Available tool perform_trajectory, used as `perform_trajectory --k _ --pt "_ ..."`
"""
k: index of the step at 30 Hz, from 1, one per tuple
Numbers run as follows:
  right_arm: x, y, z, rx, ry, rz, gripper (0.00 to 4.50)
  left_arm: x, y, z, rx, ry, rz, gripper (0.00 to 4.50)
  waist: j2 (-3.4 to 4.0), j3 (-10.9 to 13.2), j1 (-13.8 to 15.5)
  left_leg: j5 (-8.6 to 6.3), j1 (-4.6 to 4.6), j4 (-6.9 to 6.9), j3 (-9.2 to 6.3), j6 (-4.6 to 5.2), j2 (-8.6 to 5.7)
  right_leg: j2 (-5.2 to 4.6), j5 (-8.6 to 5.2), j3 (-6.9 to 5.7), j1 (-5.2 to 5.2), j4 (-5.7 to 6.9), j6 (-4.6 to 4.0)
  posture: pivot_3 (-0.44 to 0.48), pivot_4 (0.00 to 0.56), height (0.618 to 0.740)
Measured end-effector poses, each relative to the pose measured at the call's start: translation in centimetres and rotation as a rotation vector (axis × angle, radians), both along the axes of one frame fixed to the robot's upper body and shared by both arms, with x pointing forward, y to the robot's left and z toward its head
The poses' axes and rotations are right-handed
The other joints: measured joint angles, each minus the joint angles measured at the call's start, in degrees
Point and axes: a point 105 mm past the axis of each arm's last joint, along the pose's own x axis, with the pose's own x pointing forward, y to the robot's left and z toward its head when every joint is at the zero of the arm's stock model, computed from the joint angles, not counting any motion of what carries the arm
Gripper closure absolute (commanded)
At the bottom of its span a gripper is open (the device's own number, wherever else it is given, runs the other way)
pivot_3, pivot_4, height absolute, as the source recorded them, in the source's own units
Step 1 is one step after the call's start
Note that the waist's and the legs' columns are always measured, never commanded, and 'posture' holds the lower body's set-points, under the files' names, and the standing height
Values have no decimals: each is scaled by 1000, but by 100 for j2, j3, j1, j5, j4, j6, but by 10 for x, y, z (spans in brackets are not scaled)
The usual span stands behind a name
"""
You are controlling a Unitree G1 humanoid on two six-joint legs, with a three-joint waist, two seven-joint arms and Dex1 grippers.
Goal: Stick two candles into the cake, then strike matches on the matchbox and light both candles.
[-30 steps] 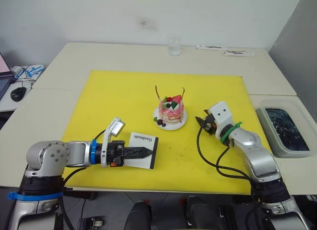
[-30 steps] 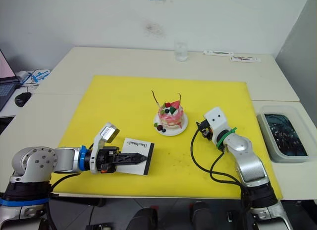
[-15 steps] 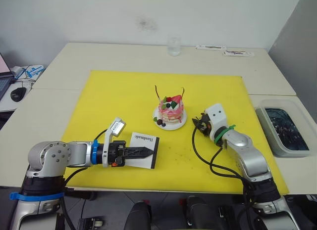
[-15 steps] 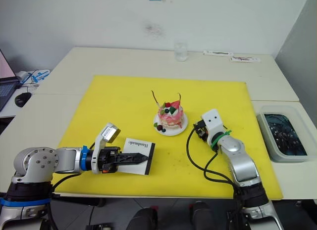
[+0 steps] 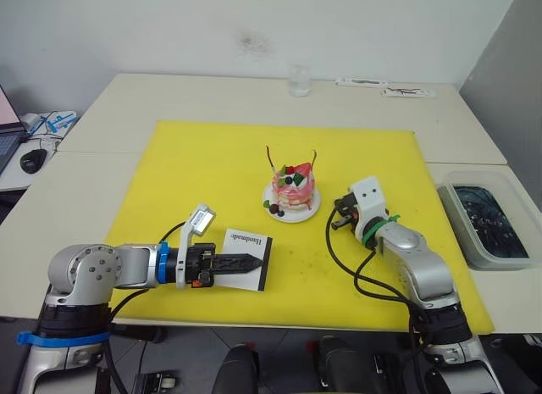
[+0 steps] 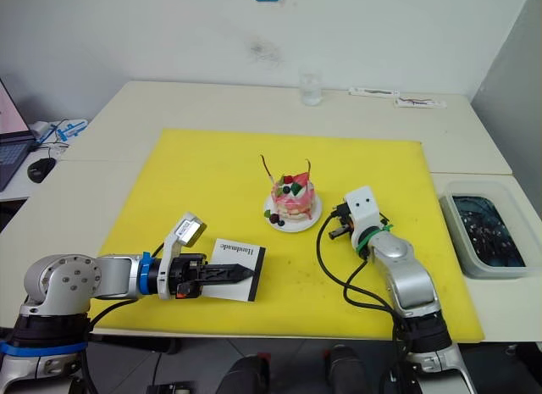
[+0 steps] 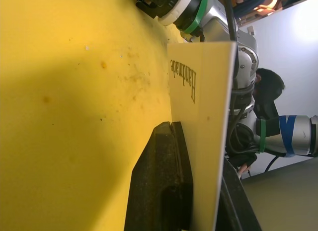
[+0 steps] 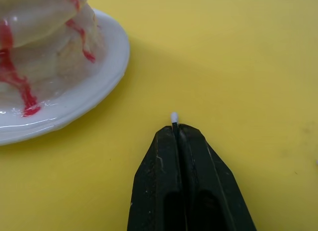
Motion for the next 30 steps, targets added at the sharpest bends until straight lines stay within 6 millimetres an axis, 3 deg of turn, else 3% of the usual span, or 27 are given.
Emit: perform_trajectory --k 9,19,23,30 --pt "-12 4 12 16 -25 84 4477 1 -2 -3 3 2 10 4500 1 1 0 0 -4 -5 0 0 0 0 -2 -1 -2 -3 -3 0 150 740" --pt "-67 25 72 -56 -176 446 4477 20 -17 8 -29 -73 35 4500 1 1 8 0 -5 -2 -2 0 -1 0 -1 -2 -1 -7 0 0 150 740" --pt "-85 32 74 -151 -185 564 4477 28 -18 10 -33 -91 58 4500 1 1 11 0 -4 -3 -2 0 -1 1 -1 -3 -2 -6 -1 0 150 740" --pt "-99 53 75 -309 -230 737 4477 32 -24 14 -29 -121 44 4500 0 1 9 0 -5 -3 -3 0 -1 1 -2 -4 -3 -7 -1 0 150 740"
